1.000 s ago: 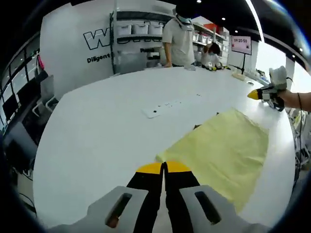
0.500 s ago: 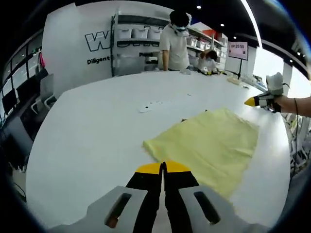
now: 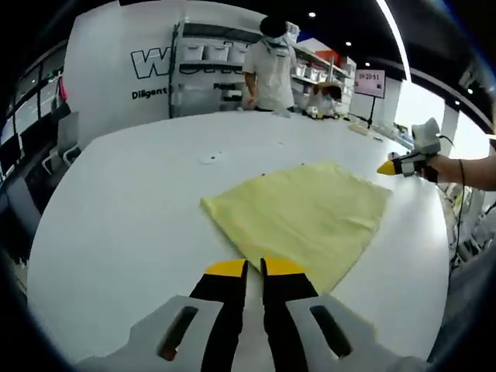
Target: Fold the garment on the visible template until the final outline fits inside the template.
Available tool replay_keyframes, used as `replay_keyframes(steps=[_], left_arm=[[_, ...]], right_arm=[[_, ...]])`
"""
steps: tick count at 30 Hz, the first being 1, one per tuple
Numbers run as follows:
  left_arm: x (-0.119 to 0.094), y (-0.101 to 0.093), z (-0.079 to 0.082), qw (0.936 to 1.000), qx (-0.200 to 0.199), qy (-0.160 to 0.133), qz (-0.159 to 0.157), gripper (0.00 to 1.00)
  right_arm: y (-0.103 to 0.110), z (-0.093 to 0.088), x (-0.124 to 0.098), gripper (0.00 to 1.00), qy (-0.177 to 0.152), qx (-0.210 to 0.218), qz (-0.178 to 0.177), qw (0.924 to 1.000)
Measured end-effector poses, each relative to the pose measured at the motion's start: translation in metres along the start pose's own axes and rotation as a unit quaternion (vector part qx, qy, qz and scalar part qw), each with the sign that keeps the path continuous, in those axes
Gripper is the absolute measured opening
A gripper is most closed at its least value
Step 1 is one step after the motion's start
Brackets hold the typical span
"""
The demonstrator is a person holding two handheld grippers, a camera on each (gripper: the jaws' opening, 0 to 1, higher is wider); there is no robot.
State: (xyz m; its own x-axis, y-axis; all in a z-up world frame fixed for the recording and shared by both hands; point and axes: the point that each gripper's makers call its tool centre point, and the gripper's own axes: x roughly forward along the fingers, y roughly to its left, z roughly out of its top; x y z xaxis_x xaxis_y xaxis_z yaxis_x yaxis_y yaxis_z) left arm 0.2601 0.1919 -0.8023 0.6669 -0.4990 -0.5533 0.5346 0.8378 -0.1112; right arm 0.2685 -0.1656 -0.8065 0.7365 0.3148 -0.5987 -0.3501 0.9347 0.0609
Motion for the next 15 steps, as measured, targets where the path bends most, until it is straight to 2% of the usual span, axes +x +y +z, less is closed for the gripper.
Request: replay_keyframes(steps=[3,6,11,15], left_arm=[[-0.002,-0.007,-0.009,0.9998,-0.014,0.003,-0.011,0.14],[0.001,-0.009,-0.015,0.9991,-0.037,-0.002,-0.021,0.15],[0.006,-0.019,-0.029,0.9975,-0.058,0.008,-0.039,0.21],[0.005,-0.028,-0.032,0.9957,-0.077,0.01,-0.051,0.21]], right_arm=[[-0.002,-0.012,-0.004,0.08,0.011,0.011,0.001,0.9999],[0.001,-0.021,-0.007,0.09,0.016,0.022,0.008,0.9996],[0.001,-0.03,-0.008,0.15,0.024,0.039,0.02,0.9988],[0.002,-0.039,-0.008,0.15,0.037,0.053,0.028,0.9975]])
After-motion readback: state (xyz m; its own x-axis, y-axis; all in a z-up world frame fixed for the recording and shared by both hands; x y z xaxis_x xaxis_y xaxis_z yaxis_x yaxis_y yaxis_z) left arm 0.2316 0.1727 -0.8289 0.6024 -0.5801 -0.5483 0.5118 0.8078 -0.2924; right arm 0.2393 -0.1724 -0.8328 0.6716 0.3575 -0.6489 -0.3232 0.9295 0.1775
